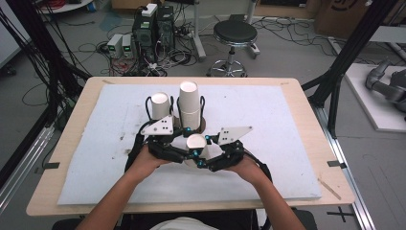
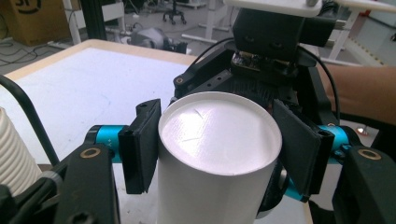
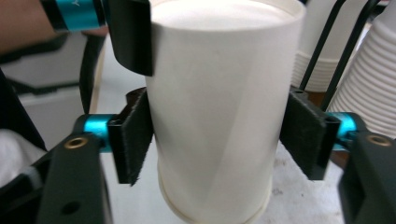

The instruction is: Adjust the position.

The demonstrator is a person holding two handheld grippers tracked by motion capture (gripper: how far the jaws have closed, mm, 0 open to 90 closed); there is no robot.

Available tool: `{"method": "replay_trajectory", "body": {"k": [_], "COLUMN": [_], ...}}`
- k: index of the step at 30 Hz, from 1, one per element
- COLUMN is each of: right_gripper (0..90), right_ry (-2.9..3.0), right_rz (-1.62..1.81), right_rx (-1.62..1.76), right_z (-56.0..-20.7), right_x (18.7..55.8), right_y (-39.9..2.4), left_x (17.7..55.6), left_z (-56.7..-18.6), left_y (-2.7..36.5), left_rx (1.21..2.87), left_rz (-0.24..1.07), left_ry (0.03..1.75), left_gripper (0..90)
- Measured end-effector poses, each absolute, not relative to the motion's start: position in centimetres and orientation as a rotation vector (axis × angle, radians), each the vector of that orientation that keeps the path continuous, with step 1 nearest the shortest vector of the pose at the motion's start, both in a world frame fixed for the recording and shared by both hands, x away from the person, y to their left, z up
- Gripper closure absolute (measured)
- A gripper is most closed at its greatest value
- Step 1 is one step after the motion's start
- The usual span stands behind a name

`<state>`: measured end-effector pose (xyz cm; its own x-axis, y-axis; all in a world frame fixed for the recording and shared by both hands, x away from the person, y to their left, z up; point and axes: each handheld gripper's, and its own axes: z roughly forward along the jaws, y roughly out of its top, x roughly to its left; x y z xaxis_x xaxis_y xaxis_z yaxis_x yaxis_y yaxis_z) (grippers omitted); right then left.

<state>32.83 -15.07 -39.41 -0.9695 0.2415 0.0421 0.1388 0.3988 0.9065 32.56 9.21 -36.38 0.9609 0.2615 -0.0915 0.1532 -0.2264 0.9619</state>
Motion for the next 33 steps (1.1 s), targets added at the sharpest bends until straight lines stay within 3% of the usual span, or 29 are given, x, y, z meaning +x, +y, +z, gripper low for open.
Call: {"method": "replay_trajectory", "body": {"k": [2, 3, 10, 11, 12, 16, 19, 22, 25, 30, 32, 33], "right_gripper": [26.0, 19.1, 19.2, 20.3, 27.4, 33.4, 35.8, 36.3, 36.6, 37.2, 37.0, 36.4], "right_ry": [2.533, 2.505, 2.488, 2.496, 2.497, 2.509, 2.532, 2.559, 2.612, 2.637, 2.644, 2.644], "right_rz": [1.662, 1.707, 1.802, 1.799, 1.798, 1.771, 1.703, 1.539, 1.446, 1.451, 1.440, 1.450], "right_rx": [0.366, 0.409, 0.439, 0.414, 0.391, 0.350, 0.331, 0.306, 0.288, 0.221, 0.231, 0.239], "right_z": [-39.4, -39.4, -39.9, -39.9, -39.9, -39.7, -39.6, -39.5, -39.5, -39.3, -39.3, -39.3], "right_x": [32.8, 32.9, 33.0, 33.0, 33.0, 33.0, 33.1, 33.3, 33.3, 33.1, 33.2, 33.2], "right_y": [-15.2, -15.4, -15.5, -15.4, -15.4, -15.7, -15.9, -15.9, -16.2, -16.2, -16.3, -16.4], "left_x": [32.6, 32.7, 32.6, 32.5, 32.5, 32.7, 32.8, 32.8, 33.0, 33.1, 33.1, 33.1], "left_z": [-36.2, -35.9, -35.6, -35.6, -35.6, -35.7, -36.0, -36.2, -36.6, -37.3, -37.2, -37.2], "left_y": [9.6, 10.0, 10.3, 10.2, 10.2, 10.2, 10.1, 10.1, 9.9, 9.5, 9.6, 9.6], "left_rx": [1.773, 1.732, 1.665, 1.669, 1.668, 1.678, 1.717, 1.738, 1.773, 1.787, 1.788, 1.784], "left_rz": [0.098, 0.095, 0.070, 0.069, 0.066, 0.062, 0.077, 0.082, 0.072, 0.028, 0.025, 0.020], "left_ry": [0.309, 0.313, 0.294, 0.294, 0.294, 0.307, 0.322, 0.338, 0.350, 0.343, 0.313, 0.313], "left_gripper": [35.9, 35.9, 36.0, 36.0, 36.0, 36.0, 35.5, 25.8, 25.5, 25.9, 35.3, 35.4]}}
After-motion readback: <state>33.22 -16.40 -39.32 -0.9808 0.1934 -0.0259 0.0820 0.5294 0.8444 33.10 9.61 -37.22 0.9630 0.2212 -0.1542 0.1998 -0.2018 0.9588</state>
